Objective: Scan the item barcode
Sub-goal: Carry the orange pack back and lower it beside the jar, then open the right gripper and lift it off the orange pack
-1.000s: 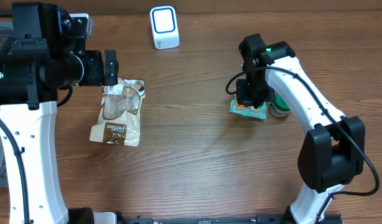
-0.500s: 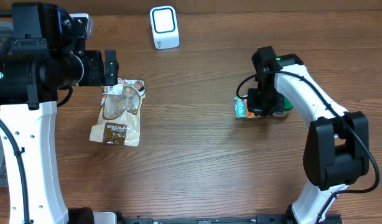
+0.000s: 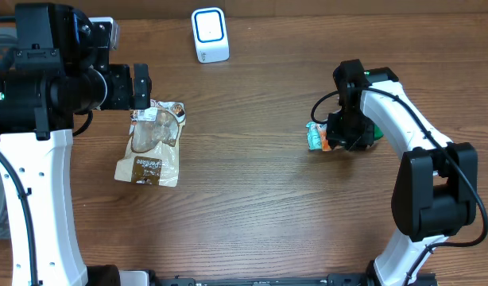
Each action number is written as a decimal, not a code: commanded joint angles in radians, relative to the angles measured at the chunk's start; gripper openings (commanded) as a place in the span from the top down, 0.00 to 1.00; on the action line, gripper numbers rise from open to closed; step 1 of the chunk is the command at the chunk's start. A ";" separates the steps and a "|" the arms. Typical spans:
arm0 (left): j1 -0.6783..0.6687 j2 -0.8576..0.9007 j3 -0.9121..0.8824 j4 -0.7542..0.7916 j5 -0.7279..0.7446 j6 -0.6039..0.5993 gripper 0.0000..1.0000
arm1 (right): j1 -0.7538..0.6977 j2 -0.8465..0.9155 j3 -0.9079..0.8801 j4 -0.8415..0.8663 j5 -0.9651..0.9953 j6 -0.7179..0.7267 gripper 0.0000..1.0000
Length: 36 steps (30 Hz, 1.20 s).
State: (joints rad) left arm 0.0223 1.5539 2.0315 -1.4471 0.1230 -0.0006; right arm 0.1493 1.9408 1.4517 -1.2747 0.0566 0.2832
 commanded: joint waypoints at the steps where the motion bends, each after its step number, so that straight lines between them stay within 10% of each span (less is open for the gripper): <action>1: 0.003 -0.004 0.012 0.001 -0.003 -0.003 0.00 | -0.003 -0.002 0.078 -0.028 0.000 -0.003 0.58; 36: 0.003 -0.004 0.012 0.001 -0.003 -0.003 0.00 | 0.015 -0.092 0.331 -0.210 -0.060 -0.015 0.41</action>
State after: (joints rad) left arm 0.0223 1.5539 2.0315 -1.4471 0.1226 -0.0002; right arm 0.1524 1.9041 1.7386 -1.4834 0.0036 0.2802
